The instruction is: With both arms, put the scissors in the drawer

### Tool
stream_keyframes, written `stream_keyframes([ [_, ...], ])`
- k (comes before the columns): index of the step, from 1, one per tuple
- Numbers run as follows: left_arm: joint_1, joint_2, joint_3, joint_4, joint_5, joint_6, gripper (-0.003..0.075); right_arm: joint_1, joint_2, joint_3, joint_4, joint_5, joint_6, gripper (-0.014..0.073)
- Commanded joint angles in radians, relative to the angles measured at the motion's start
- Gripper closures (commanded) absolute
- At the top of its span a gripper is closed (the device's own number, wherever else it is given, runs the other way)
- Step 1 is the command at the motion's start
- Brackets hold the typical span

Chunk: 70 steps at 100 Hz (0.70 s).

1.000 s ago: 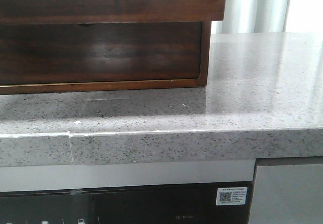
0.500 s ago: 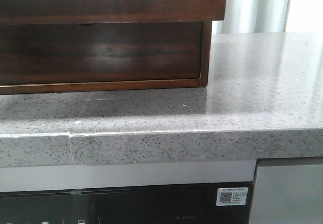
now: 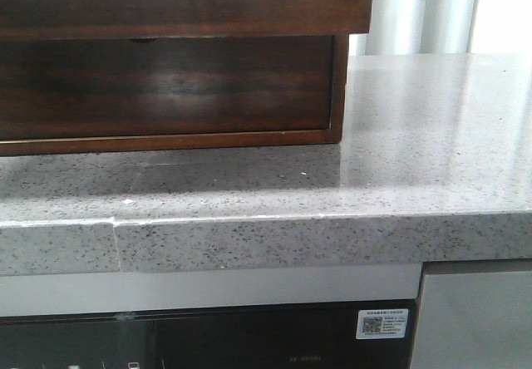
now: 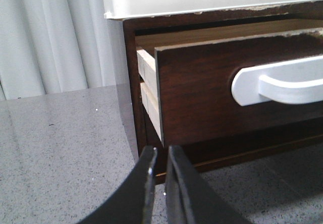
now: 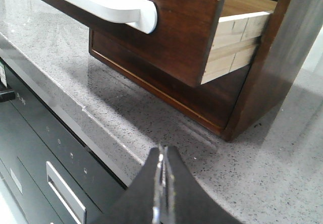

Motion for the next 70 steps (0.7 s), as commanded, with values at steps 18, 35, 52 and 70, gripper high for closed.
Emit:
stream_keyframes([
  [18, 0.062, 0.012, 0.006, -0.203, -0.035, 0.004, 0.0717, 0.002, 0.004, -0.024, 0.009, -0.070, 0.002, 0.0706],
  [35, 0.170, 0.012, 0.058, -0.281, -0.179, 0.153, 0.0717, 0.002, 0.004, -0.024, 0.009, -0.070, 0.002, 0.0706],
  [52, 0.248, 0.008, 0.116, -0.282, -0.304, 0.168, 0.0717, 0.002, 0.004, -0.024, 0.009, -0.070, 0.002, 0.0706],
  [70, 0.279, -0.042, 0.169, -0.280, -0.261, 0.168, 0.0717, 0.002, 0.004, -0.024, 0.009, -0.068, 0.002, 0.0706],
])
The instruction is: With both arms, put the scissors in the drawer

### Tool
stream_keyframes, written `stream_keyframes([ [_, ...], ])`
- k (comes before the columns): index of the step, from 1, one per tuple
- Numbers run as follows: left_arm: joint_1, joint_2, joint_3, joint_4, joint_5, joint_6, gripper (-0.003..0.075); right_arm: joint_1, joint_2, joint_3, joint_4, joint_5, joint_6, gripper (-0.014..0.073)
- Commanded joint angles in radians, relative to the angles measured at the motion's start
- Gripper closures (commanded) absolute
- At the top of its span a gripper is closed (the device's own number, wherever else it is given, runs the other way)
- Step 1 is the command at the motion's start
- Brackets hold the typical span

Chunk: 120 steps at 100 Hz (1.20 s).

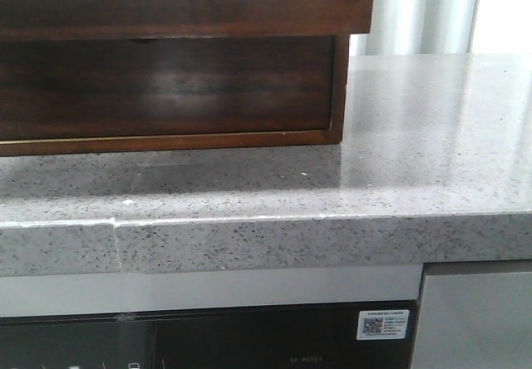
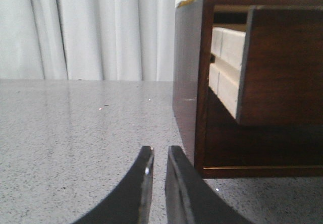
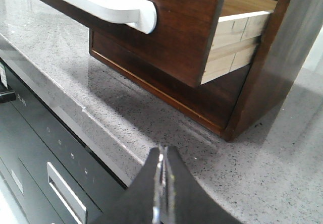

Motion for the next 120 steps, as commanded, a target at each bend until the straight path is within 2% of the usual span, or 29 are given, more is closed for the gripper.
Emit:
stream_keyframes([
  [1, 0.009, -0.034, 0.012, -0.009, -0.034, 0.004, 0.0716, 0.002, 0.004, -0.026, 0.003, -0.067, 0.002, 0.0706],
  [45, 0.009, -0.036, 0.016, -0.009, 0.278, 0.004, 0.0717, 0.002, 0.004, -0.026, 0.003, -0.070, 0.002, 0.0706],
  [120, 0.003, -0.036, 0.016, -0.007, 0.274, 0.004, 0.0717, 0.002, 0.004, -0.026, 0.003, -0.070, 0.002, 0.0706],
])
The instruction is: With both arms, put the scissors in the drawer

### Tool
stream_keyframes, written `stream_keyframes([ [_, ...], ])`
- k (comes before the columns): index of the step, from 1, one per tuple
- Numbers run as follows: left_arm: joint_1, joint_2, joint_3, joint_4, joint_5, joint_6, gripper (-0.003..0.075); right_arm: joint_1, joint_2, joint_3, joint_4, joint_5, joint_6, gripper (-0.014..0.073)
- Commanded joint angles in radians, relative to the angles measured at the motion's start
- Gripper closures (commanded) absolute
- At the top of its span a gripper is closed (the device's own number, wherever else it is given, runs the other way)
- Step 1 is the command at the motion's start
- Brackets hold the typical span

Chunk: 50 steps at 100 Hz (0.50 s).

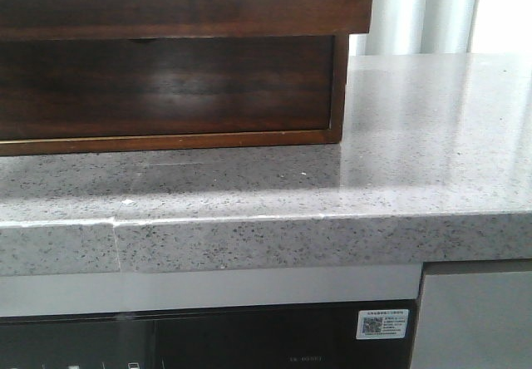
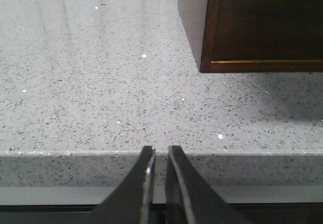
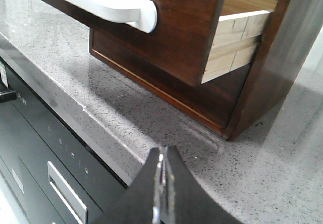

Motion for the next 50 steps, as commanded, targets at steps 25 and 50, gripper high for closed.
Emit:
stream_keyframes([
  [25, -0.004, -0.036, 0.016, -0.007, -0.061, 0.001, 0.0717, 0.002, 0.004, -0.026, 0.003, -0.072, 0.002, 0.0706],
  [50, -0.004, -0.036, 0.016, -0.007, -0.061, 0.001, 0.0717, 0.002, 0.004, 0.021, -0.020, -0.109, -0.009, 0.0706],
])
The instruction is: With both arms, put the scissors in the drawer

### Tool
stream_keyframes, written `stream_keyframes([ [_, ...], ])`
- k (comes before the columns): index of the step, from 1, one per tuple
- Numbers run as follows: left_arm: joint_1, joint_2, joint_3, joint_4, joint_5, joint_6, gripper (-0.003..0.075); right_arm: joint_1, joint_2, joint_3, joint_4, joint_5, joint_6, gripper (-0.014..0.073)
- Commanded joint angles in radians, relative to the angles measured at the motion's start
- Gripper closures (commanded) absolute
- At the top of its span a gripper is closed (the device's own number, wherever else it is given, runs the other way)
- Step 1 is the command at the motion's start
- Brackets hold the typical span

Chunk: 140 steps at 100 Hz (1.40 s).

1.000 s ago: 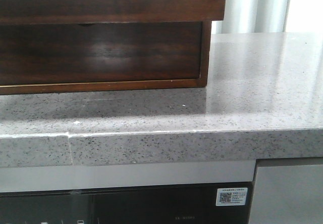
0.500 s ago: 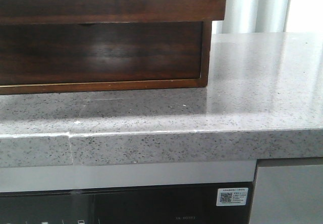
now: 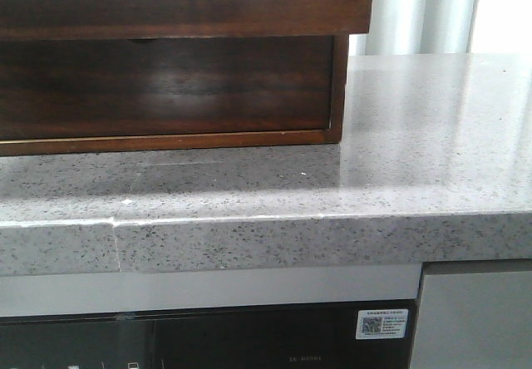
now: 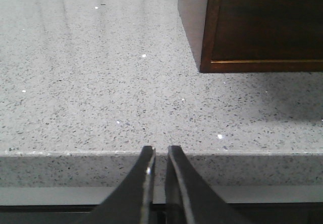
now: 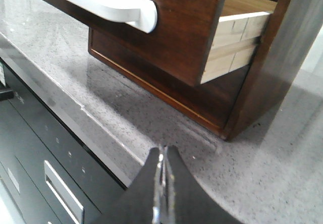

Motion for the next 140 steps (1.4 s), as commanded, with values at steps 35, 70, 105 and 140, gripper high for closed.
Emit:
stream_keyframes([
  [35, -0.004, -0.036, 0.016, -0.007, -0.061, 0.000, 0.0717, -0.065, 0.004, 0.136, -0.244, -0.370, 0.355, 0.0706],
  [70, -0.004, -0.036, 0.016, -0.007, -0.061, 0.000, 0.0716, -0.416, -0.028, 0.154, -0.585, -0.346, 0.809, 0.0710],
  [105, -0.004, -0.036, 0.016, -0.007, -0.061, 0.000, 0.0717, -0.608, -0.179, 0.219, -0.588, -0.266, 0.814, 0.0710],
  [140, -0.004, -0.034, 0.016, -0.007, -0.063, 0.000, 0.0717, -0.687, -0.401, 0.219, -0.569, 0.088, 0.804, 0.0710],
])
